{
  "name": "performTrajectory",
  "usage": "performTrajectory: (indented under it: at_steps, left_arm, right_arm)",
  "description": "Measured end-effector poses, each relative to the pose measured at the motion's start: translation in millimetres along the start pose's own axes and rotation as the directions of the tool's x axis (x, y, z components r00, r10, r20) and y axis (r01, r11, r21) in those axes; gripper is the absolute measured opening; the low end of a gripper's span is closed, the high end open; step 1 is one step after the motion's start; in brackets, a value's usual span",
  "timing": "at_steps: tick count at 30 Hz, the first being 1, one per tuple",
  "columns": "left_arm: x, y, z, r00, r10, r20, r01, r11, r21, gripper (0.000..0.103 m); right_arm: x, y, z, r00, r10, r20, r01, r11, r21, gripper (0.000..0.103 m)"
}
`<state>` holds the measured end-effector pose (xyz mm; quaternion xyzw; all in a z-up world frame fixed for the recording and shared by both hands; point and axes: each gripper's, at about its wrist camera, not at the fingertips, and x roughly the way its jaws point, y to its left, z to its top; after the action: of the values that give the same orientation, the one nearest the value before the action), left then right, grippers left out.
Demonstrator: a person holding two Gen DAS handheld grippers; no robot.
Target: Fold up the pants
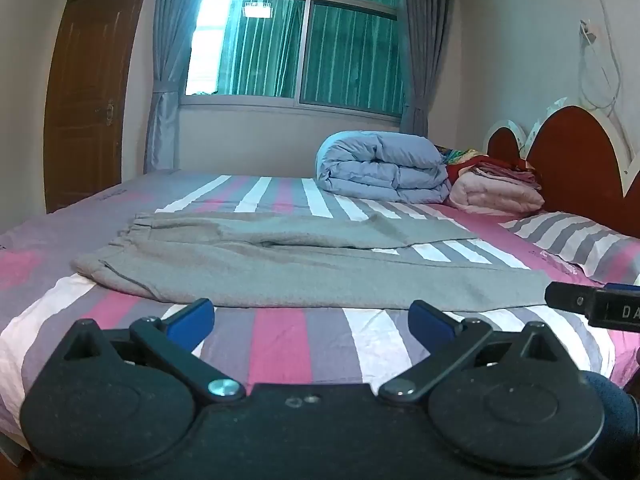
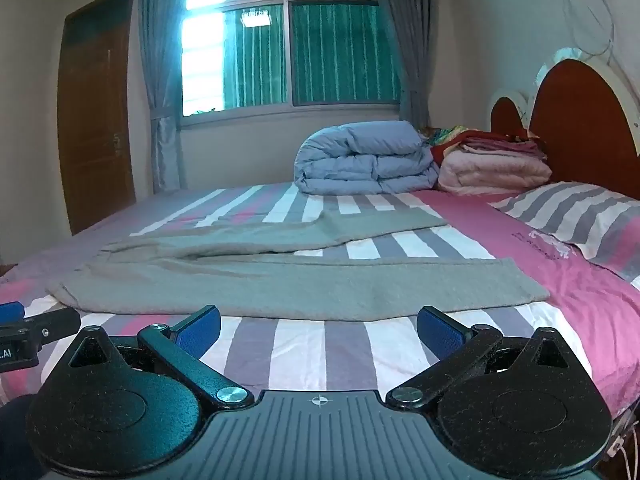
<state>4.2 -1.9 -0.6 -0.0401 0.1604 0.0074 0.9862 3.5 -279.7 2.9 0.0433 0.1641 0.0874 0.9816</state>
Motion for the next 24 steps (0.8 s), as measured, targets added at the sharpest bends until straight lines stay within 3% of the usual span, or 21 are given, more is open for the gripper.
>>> performTrajectory:
  at_steps: [24]
  left_arm:
    - [1.7,-0.7,-1.5,1.0,0.003,-0.001,-0.003,1.0,0.01,0.097]
  right_arm:
    - [1.7,0.5,3.9,1.0,-0.006,-0.007,0.006,1.0,0.006,0.103]
